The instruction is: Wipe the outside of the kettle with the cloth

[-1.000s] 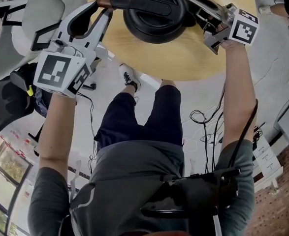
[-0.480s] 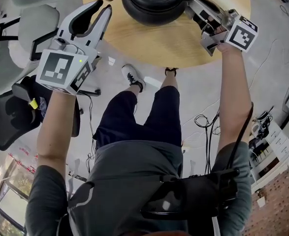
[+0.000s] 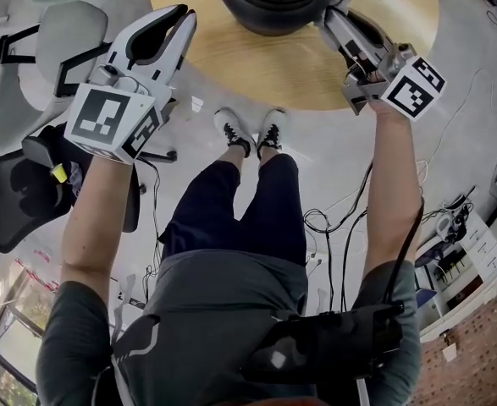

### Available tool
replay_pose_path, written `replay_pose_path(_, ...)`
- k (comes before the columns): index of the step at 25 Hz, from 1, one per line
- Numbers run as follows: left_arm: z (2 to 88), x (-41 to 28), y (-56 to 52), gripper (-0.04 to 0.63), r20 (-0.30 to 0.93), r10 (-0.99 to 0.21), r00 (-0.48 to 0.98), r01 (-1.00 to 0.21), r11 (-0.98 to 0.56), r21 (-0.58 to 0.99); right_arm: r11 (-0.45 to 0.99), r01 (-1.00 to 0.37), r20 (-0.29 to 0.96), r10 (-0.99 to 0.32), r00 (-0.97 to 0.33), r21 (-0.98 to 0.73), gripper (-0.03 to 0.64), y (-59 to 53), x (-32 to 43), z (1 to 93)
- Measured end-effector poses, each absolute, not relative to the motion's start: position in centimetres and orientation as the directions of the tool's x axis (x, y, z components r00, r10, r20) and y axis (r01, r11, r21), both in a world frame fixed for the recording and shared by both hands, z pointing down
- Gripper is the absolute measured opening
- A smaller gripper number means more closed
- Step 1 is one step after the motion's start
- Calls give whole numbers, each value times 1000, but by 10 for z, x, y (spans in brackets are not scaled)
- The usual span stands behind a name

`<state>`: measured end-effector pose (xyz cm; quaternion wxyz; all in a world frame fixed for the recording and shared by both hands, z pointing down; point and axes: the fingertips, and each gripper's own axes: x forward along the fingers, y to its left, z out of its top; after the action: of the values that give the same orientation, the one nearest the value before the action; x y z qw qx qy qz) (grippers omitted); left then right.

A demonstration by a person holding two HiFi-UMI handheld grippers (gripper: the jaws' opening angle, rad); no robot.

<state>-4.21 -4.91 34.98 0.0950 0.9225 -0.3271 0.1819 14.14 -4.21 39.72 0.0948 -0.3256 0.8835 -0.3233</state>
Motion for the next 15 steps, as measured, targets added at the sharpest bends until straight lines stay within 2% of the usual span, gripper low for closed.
replay_pose_path(9, 354, -32, -31, 14, 417, -596, 686, -691, -713, 120, 603, -551, 84, -627, -774, -577, 51, -22, 129, 397)
replay_pose_path(15, 366, -48, -27, 9, 429, -566, 704, -668, -733, 129, 580, -625, 116, -678, -726, -523, 51, -17, 113, 397)
